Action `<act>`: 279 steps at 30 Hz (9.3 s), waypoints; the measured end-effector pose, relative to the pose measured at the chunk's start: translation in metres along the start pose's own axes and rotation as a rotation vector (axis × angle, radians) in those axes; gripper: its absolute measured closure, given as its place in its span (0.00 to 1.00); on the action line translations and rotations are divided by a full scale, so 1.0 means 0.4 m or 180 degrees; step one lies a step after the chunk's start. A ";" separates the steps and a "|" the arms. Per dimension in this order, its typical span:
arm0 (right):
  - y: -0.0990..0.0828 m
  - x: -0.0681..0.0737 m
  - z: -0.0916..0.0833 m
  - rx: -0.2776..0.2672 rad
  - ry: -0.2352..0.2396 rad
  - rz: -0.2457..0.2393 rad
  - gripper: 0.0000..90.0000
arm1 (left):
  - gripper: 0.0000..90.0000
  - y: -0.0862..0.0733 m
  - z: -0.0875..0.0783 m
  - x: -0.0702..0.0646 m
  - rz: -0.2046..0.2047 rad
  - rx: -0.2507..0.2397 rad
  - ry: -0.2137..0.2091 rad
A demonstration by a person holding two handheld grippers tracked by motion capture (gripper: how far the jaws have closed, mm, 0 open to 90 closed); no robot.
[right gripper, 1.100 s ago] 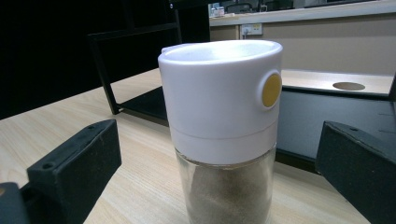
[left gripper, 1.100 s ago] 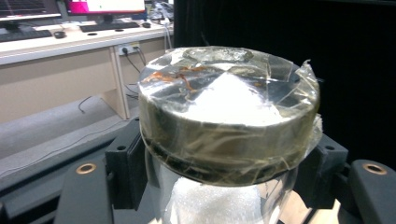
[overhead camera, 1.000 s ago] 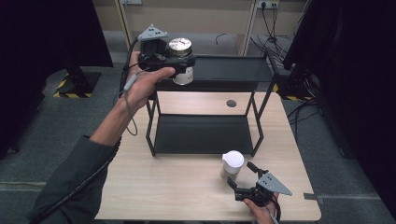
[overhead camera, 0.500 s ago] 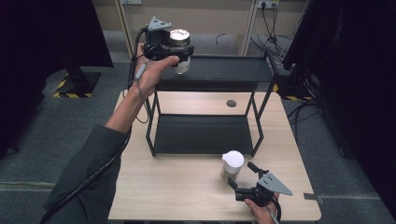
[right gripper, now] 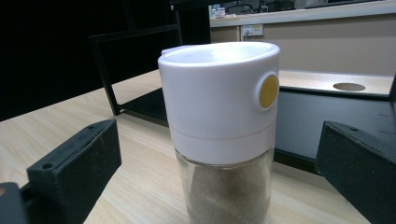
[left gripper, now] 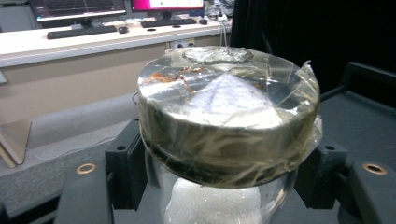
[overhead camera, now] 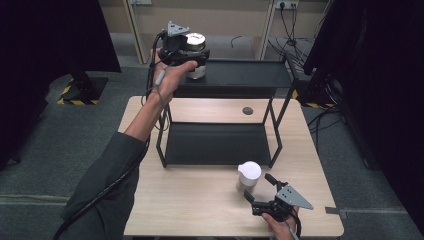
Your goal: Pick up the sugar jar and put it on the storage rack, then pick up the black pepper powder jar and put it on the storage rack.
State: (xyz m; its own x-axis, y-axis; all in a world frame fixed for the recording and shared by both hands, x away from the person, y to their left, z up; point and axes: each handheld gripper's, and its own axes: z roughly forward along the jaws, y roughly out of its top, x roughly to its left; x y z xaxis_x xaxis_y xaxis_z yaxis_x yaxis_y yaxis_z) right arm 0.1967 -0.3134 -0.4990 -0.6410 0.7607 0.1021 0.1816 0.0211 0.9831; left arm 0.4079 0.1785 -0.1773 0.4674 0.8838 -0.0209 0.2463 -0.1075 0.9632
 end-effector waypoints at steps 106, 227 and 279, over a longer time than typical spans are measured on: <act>-0.001 0.005 0.006 0.0000 0.0025 -0.0013 0.01 | 0.00 -0.546 -0.254 -0.098 -0.0093 -0.0442 -0.1011; -0.001 0.001 0.003 -0.0014 0.0068 -0.0037 0.01 | 0.00 -0.930 -0.252 -0.076 0.0092 -0.0354 -0.1155; 0.041 0.009 0.084 0.0269 -0.0092 -0.0305 0.34 | 0.00 -0.931 -0.252 -0.076 0.0091 -0.0329 -0.1152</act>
State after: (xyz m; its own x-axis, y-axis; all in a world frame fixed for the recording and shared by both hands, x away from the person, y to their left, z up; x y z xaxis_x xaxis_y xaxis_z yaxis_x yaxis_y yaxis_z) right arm 0.2224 -0.2886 -0.4878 -0.6368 0.7710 0.0027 0.1835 0.1481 0.9718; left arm 0.2163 0.2377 -0.5086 0.7472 0.6611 -0.0690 0.1503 -0.0669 0.9864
